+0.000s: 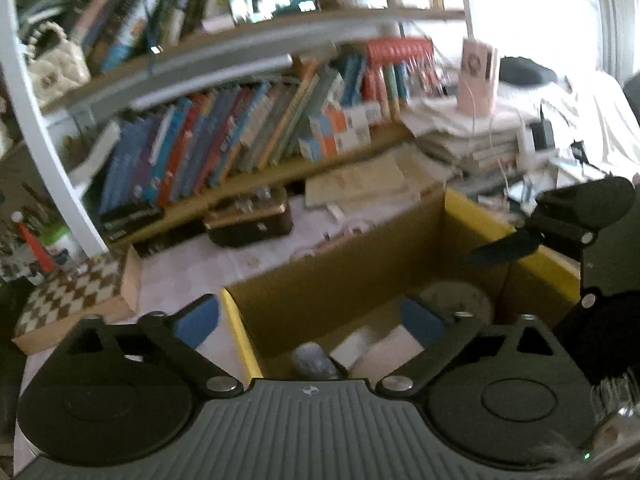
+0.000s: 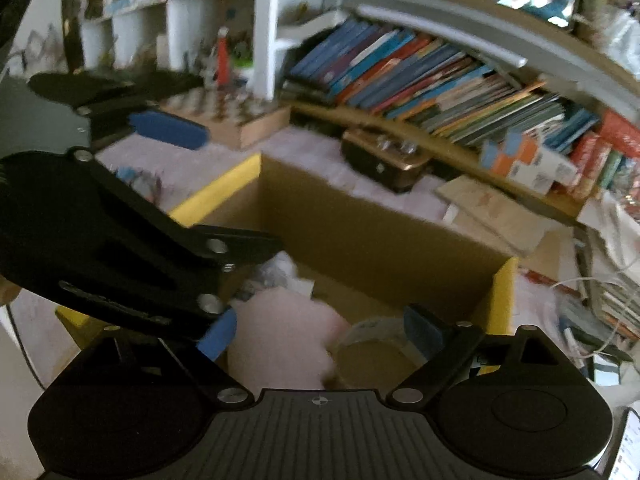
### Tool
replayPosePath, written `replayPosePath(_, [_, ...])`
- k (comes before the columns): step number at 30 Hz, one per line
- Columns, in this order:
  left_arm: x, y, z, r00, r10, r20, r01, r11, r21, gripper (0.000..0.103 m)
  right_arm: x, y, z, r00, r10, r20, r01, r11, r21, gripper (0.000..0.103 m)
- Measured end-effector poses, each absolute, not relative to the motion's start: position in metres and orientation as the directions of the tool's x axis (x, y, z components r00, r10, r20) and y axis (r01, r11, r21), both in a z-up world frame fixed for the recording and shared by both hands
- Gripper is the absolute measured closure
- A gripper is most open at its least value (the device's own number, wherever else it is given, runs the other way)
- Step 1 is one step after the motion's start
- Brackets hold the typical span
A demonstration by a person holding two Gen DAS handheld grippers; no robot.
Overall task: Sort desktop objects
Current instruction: 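Open both grippers to release the spray bottle and pig into the box, then withdraw both tools from the box and move toward the binder clip and toy truck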
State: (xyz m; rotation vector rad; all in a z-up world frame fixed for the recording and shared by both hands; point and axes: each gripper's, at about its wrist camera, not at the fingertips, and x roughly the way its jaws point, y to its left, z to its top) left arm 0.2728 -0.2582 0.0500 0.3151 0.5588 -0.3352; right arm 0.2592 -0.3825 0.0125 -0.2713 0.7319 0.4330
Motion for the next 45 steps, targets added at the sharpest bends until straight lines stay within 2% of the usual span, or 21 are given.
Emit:
replayPosePath(5, [0.257, -0.254, 0.066, 0.832, -0.231, -0.505, 0.373, 0.906, 0.2, 0.0, 0.25, -0.395, 0.029, 0.733, 0.26, -0.628, -0.394, 0.915, -0.082, 0.009])
replayPosePath(13, [0.233, -0.249, 0.077, 0.855, -0.236, -0.462, 0.357, 0.914, 0.194, 0.0, 0.226, -0.407, 0.041, 0.775, 0.232, -0.588, -0.346, 0.934, -0.088, 0.009])
replayPosePath(24, [0.187, -0.242, 0.089, 0.882, -0.267, -0.389, 0.342, 0.93, 0.137, 0.0, 0.181, -0.418, 0.057, 0.84, 0.154, -0.521, -0.261, 0.956, -0.138, 0.009])
replayPosePath(27, [0.174, -0.234, 0.096, 0.889, -0.278, -0.364, 0.336, 0.936, 0.105, 0.0, 0.165, -0.42, 0.064, 0.864, 0.118, -0.489, -0.218, 0.964, -0.152, 0.006])
replayPosePath(33, [0.145, -0.213, 0.108, 0.894, -0.322, -0.312, 0.356, 0.933, 0.056, 0.0, 0.13, -0.425, 0.07, 0.89, 0.045, -0.454, -0.109, 0.987, -0.117, 0.006])
replayPosePath(45, [0.1, -0.179, 0.1, 0.856, -0.414, -0.31, 0.433, 0.901, -0.009, 0.0, 0.07, -0.41, 0.068, 0.889, -0.105, -0.446, 0.083, 0.994, -0.07, 0.006])
